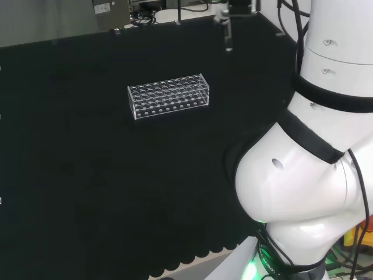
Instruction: Shake the test tube.
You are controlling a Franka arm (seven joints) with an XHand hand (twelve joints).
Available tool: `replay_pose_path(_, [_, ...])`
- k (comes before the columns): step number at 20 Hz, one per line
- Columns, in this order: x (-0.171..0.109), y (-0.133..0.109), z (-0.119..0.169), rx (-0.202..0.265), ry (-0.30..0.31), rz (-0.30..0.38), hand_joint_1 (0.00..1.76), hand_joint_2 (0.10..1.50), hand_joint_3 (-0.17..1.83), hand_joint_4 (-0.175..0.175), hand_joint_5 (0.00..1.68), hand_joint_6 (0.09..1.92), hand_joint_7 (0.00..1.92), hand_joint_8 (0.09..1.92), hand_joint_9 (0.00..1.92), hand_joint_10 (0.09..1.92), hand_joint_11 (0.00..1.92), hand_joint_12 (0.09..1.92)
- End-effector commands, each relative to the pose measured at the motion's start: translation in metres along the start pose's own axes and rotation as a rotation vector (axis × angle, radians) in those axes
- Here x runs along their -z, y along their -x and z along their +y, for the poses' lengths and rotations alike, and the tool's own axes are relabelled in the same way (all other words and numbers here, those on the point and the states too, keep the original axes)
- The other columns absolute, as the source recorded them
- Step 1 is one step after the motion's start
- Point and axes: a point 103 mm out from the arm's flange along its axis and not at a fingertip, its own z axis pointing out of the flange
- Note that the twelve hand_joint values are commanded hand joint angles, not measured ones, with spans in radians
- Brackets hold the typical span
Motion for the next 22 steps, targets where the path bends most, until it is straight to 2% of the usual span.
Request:
replay_pose_path(1, [-0.021, -0.083, -0.016, 0.157, -0.046, 0.057, 1.22, 0.68, 0.58, -0.175, 1.32, 0.55, 1.72, 0.42, 1.63, 0.45, 1.17, 0.90])
replay_pose_path(4, [-0.015, -0.113, -0.020, 0.198, -0.053, 0.124, 1.22, 0.68, 0.58, -0.175, 1.32, 0.55, 1.72, 0.42, 1.63, 0.45, 1.17, 0.90])
replay_pose_path(6, [-0.007, -0.125, -0.021, 0.210, -0.062, 0.200, 1.22, 0.68, 0.59, -0.175, 1.32, 0.55, 1.72, 0.42, 1.63, 0.45, 1.17, 0.90])
replay_pose_path(9, [0.004, -0.134, -0.022, 0.214, -0.073, 0.313, 1.22, 0.68, 0.59, -0.175, 1.32, 0.55, 1.72, 0.42, 1.63, 0.45, 1.17, 0.91])
replay_pose_path(13, [0.014, -0.135, -0.019, 0.205, -0.078, 0.408, 1.22, 0.68, 0.59, -0.175, 1.32, 0.55, 1.72, 0.42, 1.63, 0.45, 1.17, 0.91])
replay_pose_path(19, [0.020, -0.126, -0.015, 0.175, -0.091, 0.498, 1.22, 0.68, 0.59, -0.175, 1.32, 0.55, 1.72, 0.42, 1.63, 0.45, 1.16, 0.91])
replay_pose_path(22, [0.019, -0.121, -0.013, 0.166, -0.083, 0.474, 1.22, 0.68, 0.59, -0.175, 1.32, 0.55, 1.72, 0.42, 1.63, 0.45, 1.16, 0.91])
